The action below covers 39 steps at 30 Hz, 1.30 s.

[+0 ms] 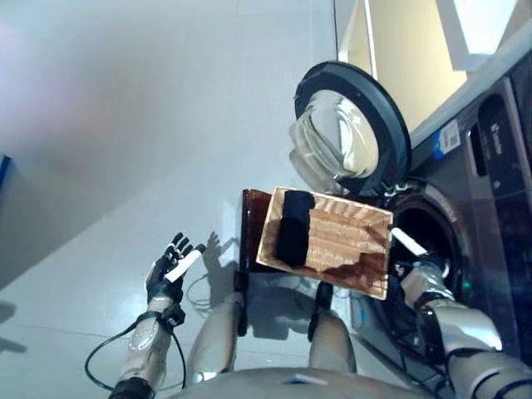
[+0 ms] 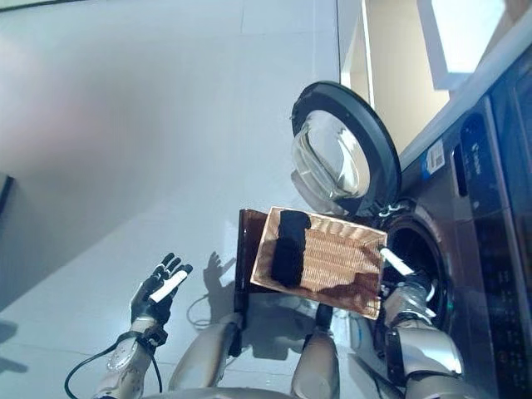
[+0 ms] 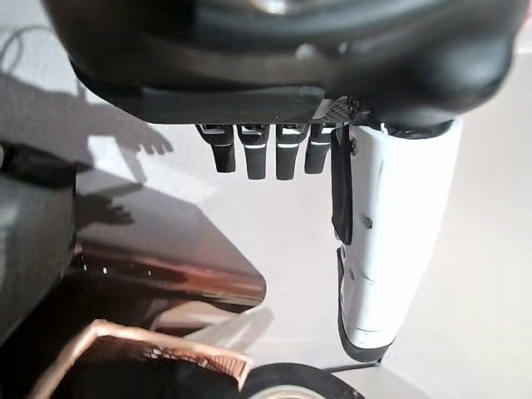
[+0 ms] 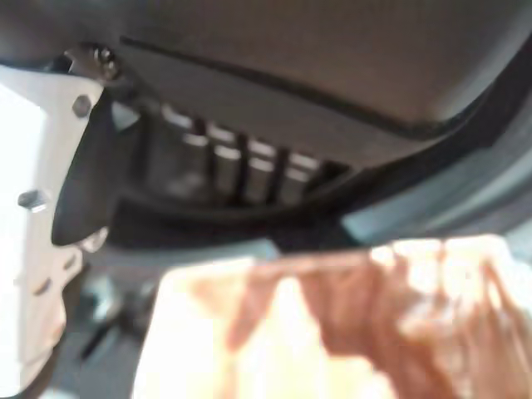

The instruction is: Pick up the clothes and place them into the washing machine

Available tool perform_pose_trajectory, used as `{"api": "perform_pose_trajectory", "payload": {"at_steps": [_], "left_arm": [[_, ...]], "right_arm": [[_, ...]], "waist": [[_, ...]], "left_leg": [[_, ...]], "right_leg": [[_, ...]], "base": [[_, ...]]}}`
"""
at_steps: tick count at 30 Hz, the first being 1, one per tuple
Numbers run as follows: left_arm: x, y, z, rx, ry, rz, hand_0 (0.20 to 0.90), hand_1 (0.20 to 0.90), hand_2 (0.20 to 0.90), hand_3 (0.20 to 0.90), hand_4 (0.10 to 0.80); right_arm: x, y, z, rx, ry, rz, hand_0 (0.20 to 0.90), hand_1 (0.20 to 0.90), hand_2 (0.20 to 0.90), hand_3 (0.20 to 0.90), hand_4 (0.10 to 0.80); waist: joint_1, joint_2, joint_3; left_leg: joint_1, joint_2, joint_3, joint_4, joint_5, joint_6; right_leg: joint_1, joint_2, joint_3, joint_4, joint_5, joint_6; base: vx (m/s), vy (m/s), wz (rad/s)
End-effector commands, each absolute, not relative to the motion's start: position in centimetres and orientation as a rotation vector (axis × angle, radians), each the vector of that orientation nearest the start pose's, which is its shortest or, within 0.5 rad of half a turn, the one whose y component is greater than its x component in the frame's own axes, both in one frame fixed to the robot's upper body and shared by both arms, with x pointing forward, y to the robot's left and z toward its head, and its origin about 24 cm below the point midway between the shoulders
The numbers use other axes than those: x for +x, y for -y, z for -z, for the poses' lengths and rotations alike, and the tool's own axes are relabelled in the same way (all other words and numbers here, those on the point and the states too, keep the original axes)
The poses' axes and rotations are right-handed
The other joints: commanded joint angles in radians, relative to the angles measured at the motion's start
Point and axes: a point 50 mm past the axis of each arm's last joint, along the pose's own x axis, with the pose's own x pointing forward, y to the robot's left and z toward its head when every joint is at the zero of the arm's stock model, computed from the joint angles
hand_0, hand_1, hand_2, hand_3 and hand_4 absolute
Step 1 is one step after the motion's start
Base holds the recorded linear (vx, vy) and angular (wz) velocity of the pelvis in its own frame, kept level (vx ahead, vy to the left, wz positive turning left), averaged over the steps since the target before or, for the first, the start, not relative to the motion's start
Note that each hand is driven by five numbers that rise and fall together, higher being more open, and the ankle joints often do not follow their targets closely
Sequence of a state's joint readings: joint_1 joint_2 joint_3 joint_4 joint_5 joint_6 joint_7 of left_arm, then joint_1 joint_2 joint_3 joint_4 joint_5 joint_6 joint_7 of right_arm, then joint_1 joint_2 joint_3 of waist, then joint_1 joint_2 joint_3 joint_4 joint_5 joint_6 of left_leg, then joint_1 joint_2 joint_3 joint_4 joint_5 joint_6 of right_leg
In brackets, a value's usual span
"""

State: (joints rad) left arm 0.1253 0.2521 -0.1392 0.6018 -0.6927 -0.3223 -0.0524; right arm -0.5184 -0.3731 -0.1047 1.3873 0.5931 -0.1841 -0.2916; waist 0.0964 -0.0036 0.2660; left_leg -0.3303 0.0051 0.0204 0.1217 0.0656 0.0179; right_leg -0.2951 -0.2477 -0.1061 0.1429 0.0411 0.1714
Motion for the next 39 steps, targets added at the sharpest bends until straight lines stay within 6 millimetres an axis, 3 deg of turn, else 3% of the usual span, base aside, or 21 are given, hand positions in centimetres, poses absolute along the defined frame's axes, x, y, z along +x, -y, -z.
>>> {"api": "perform_pose_trajectory", "payload": {"at_steps": [1, 8, 11, 15, 18, 21, 29, 33, 39], "left_arm": [[18.4, -23.7, 6.3, -0.286, -0.269, -0.253, 0.900, 0.900, 0.900, 0.900, 0.800], [17.8, -24.1, 6.9, -0.273, -0.297, -0.292, 0.900, 0.900, 0.900, 0.900, 0.800], [17.7, -24.2, 6.9, -0.259, -0.300, -0.292, 0.900, 0.900, 0.900, 0.900, 0.800], [18.3, -24.0, 6.4, -0.242, -0.277, -0.275, 0.900, 0.900, 0.900, 0.900, 0.800], [18.7, -23.9, 5.7, -0.237, -0.243, -0.262, 0.900, 0.900, 0.900, 0.900, 0.800], [19.1, -24.0, 5.2, -0.235, -0.220, -0.260, 0.900, 0.900, 0.900, 0.900, 0.800], [20.2, -24.8, 3.5, -0.232, -0.140, -0.302, 0.900, 0.900, 0.900, 0.900, 0.800], [20.5, -24.7, 3.0, -0.253, -0.114, -0.328, 0.900, 0.900, 0.900, 0.900, 0.800], [20.5, -24.1, 3.0, -0.287, -0.108, -0.347, 0.900, 0.900, 0.900, 0.900, 0.800]], "right_arm": [[27.4, 28.8, 4.4, 0.110, -0.465, 0.712, 0.900, 0.900, 0.900, 0.900, 0.800], [27.1, 25.3, 6.2, 0.069, -0.522, 0.563, 0.900, 0.900, 0.900, 0.900, 0.800], [27.2, 23.5, 6.7, -0.092, -0.556, 0.432, 0.900, 0.900, 0.900, 0.900, 0.800], [28.6, 21.0, 6.0, -0.258, -0.515, 0.313, 0.900, 0.900, 0.900, 0.900, 0.800], [29.2, 19.9, 5.5, -0.235, -0.483, 0.293, 0.900, 0.900, 0.900, 0.900, 0.800], [29.7, 20.4, 5.0, -0.243, -0.478, 0.334, 0.900, 0.900, 0.900, 0.900, 0.800], [32.4, 21.5, 1.3, -0.261, -0.333, 0.414, 0.900, 0.900, 0.900, 0.900, 0.800], [33.8, 20.3, -1.2, -0.347, -0.201, 0.349, 0.900, 0.900, 0.900, 0.900, 0.800], [35.0, 18.8, -2.9, -0.480, -0.118, 0.299, 0.900, 0.900, 0.900, 0.900, 0.800]], "waist": [[0.027, 0.009, -0.043], [0.034, -0.015, -0.070], [0.043, -0.025, -0.069], [0.052, -0.026, -0.052], [0.057, -0.024, -0.031], [0.065, -0.014, -0.004], [0.060, 0.011, 0.086], [0.048, 0.011, 0.105], [0.051, 0.009, 0.104]], "left_leg": [[0.003, 0.010, -0.035, -0.014, 0.017, -0.080], [0.057, 0.016, -0.032, -0.058, 0.028, -0.085], [0.061, 0.015, -0.039, -0.047, 0.024, -0.084], [0.048, 0.015, -0.045, -0.030, 0.021, -0.081], [0.028, 0.013, -0.048, -0.011, 0.020, -0.081], [-0.011, 0.008, -0.057, 0.026, 0.015, -0.081], [-0.179, 0.005, -0.061, 0.251, -0.060, -0.069], [-0.267, 0.009, -0.057, 0.379, -0.106, -0.060], [-0.337, 0.011, -0.048, 0.452, -0.139, -0.052]], "right_leg": [[0.014, -0.001, -0.021, -0.049, 0.101, -0.029], [0.062, 0.003, -0.036, -0.089, 0.118, -0.021], [0.074, 0.002, -0.045, -0.089, 0.118, -0.020], [0.069, 0.001, -0.049, -0.082, 0.117, -0.019], [0.060, 0.000, -0.053, -0.075, 0.117, -0.020], [0.032, -0.007, -0.059, -0.042, 0.109, -0.023], [-0.131, -0.012, -0.033, 0.179, 0.027, -0.049], [-0.228, -0.010, -0.012, 0.318, -0.027, -0.064], [-0.303, -0.010, -0.003, 0.395, -0.060, -0.069]], "base": [[0.042, 0.009, 0.13], [0.053, -0.002, 0.09], [0.031, -0.016, -0.05], [-0.018, 0.000, 0.01], [-0.060, -0.006, 0.03], [-0.095, -0.004, 0.14], [-0.107, 0.021, 0.12], [-0.037, 0.041, -0.02], [-0.003, 0.004, -0.02]]}}
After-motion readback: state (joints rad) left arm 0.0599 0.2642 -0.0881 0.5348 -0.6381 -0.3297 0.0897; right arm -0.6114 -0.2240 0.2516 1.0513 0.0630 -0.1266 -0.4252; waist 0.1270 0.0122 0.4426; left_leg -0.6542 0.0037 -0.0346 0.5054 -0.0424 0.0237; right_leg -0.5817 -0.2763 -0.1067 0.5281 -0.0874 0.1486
